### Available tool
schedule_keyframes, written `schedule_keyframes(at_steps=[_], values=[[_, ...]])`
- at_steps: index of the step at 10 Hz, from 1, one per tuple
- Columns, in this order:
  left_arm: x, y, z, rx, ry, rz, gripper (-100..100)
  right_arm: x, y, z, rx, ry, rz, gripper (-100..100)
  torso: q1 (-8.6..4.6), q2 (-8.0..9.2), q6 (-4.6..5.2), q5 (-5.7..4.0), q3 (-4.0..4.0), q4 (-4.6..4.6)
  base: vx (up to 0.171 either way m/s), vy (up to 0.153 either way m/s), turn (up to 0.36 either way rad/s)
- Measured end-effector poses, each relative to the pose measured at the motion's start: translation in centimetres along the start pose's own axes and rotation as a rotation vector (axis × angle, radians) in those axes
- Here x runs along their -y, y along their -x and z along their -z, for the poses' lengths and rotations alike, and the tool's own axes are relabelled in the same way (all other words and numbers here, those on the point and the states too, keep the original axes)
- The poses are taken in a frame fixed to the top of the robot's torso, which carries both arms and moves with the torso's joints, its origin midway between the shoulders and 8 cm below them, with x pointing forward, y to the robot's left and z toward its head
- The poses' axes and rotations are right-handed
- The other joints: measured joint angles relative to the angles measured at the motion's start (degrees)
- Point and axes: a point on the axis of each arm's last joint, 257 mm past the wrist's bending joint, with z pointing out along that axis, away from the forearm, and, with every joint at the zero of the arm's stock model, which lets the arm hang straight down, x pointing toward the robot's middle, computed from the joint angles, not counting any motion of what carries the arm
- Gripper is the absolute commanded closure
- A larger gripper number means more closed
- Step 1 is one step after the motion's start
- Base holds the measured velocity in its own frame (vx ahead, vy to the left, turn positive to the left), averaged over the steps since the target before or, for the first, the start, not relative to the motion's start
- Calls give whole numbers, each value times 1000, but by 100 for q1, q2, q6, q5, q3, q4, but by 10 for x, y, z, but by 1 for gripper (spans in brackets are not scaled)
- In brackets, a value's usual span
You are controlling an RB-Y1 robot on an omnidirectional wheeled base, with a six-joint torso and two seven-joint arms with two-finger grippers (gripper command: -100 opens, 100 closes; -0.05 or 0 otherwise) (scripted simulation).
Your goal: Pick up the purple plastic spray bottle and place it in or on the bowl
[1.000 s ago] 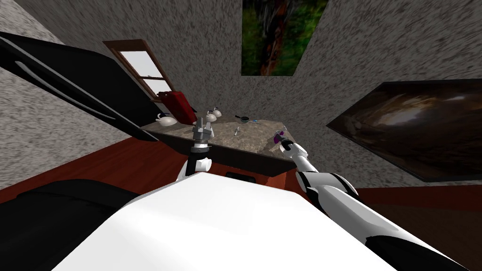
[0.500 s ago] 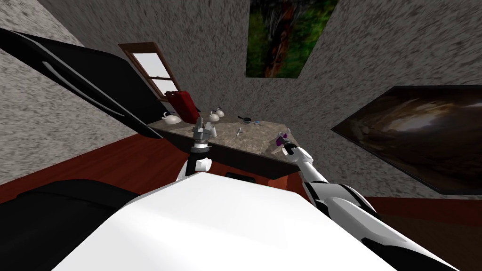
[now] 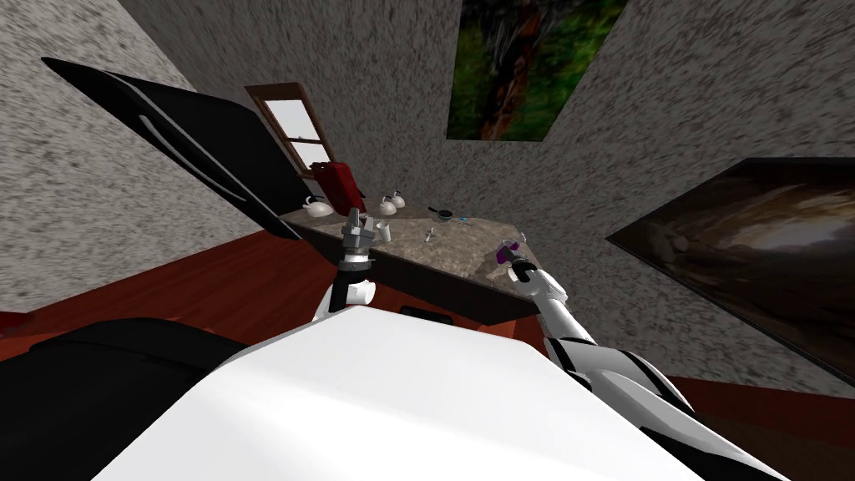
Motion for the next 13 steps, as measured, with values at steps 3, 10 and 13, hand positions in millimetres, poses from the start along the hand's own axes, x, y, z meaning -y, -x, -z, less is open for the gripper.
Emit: schedule_keyframes(at_steps=[3, 10, 13], values=[[0, 0, 0, 0, 0, 0, 0, 36, -2, 21, 0, -48, -11, 100, -2, -2, 2, -2, -4, -5, 9, 0, 160], [0, 0, 0, 0, 0, 0, 0, 90, -3, 74, 13, -134, -19, 100, -9, -2, 5, -7, -7, -13, 10, 0, 126], [0, 0, 0, 0, 0, 0, 0, 117, -4, 103, 10, -173, -14, 100, -7, 0, 2, -6, -6, -12, 10, -1, 148]])
